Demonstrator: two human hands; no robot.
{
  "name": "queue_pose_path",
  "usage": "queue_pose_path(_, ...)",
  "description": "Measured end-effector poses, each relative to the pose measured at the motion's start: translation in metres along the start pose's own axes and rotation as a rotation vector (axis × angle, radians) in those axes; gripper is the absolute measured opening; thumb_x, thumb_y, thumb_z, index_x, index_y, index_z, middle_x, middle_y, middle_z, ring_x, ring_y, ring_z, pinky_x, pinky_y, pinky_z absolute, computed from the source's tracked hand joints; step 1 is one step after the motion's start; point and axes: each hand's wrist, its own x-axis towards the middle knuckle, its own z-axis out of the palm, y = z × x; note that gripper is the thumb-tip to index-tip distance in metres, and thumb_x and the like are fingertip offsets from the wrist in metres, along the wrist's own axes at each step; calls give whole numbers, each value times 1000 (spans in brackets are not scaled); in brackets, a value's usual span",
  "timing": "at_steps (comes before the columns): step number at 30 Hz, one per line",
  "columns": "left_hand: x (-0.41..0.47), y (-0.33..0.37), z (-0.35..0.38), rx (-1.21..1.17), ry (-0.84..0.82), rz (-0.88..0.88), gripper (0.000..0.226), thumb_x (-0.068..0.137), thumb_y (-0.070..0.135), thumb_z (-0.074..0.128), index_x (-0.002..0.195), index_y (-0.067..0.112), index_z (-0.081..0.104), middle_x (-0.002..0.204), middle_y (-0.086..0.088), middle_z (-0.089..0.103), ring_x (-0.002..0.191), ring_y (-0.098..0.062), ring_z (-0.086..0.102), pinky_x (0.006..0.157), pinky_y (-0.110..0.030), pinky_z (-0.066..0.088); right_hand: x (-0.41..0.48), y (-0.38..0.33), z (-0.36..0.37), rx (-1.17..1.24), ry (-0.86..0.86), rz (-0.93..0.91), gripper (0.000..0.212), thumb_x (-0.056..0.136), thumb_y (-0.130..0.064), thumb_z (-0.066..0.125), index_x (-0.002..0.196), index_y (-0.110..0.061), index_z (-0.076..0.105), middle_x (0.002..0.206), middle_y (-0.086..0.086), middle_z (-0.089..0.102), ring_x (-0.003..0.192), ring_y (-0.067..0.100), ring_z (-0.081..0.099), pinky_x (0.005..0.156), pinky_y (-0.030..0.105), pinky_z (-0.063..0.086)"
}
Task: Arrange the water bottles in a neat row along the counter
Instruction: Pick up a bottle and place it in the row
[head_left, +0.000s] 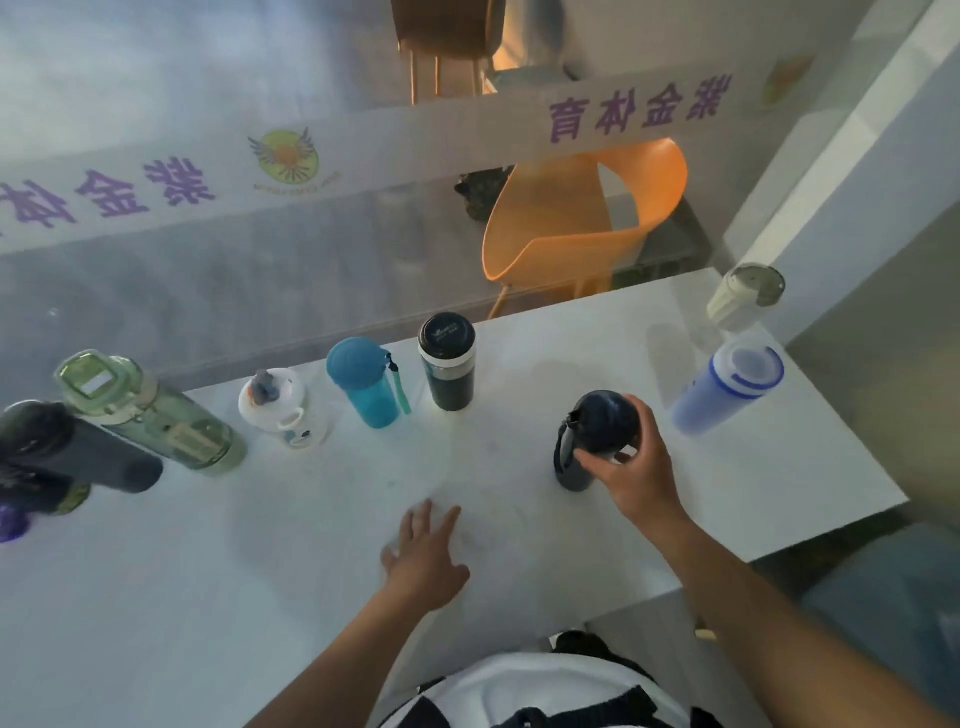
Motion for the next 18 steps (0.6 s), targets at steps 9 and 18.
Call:
queue_pose_path(9, 6, 31, 11, -56, 65, -172, 80, 87, 42, 57, 150, 52, 9, 164, 5, -14, 151, -23, -11, 111, -61, 25, 112, -27, 28, 4, -237, -120, 73, 68, -21, 87, 128, -27, 45, 121, -4, 58, 110, 15, 57, 90, 26, 52)
queue_pose_path(18, 4, 39, 17, -76, 86, -232, 83, 87, 37, 59, 147, 57, 6, 162, 9, -18, 151, -21, -11, 110, -64, 25, 155, -24, 50, 11, -344, -180, 75, 68, -22, 86, 128, -30, 42, 118, -8, 59, 108, 13, 57, 95, 38, 51)
